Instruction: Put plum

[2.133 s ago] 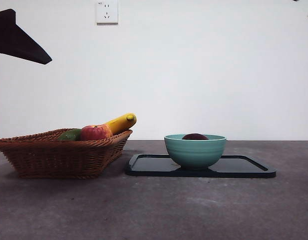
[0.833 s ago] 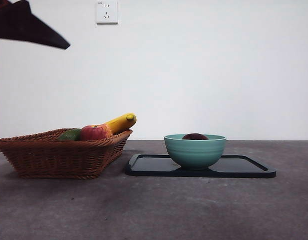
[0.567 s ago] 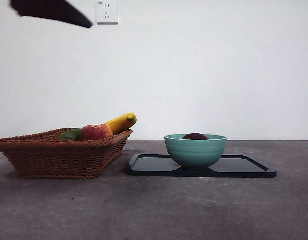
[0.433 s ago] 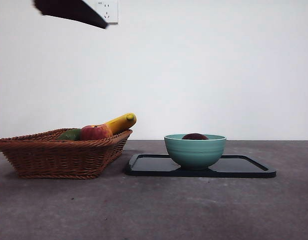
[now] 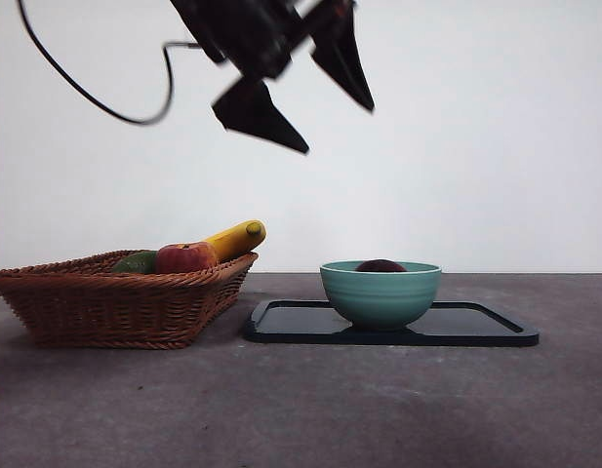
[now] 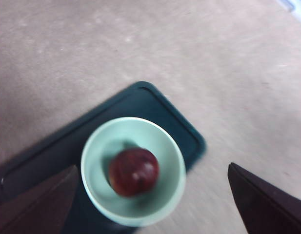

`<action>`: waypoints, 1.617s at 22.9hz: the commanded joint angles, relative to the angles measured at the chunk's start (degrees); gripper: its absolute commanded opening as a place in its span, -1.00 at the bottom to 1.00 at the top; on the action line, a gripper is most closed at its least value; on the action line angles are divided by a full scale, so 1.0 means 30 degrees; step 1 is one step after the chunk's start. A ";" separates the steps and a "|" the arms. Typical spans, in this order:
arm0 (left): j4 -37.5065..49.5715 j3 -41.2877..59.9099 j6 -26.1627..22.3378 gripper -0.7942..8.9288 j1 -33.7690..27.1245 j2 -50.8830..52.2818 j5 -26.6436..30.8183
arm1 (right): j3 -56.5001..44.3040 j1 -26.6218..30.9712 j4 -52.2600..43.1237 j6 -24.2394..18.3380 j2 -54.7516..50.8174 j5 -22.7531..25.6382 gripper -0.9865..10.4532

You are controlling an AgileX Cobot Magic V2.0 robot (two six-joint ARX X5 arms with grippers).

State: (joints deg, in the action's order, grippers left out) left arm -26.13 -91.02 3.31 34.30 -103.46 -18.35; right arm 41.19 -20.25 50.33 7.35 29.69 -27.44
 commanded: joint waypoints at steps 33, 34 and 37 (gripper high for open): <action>0.2477 -0.0816 -0.3344 0.09 0.2149 -0.6288 0.2703 | 0.0095 -0.0124 -0.0182 0.0058 0.0044 -0.0073 -0.45; 0.2353 -0.0816 -0.3417 0.04 0.2193 -0.6324 0.2718 | 0.0095 -0.0124 -0.0182 0.0051 0.0044 -0.0066 -0.45; 0.2135 -0.0816 -0.3628 0.01 0.2259 -0.6368 0.2725 | 0.0095 -0.0124 -0.0189 0.0051 0.0044 -0.0073 -0.45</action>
State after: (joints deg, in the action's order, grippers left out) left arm -19.57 -91.98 -6.63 40.42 -120.49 -10.31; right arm 41.19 -20.25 50.30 7.35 29.69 -27.44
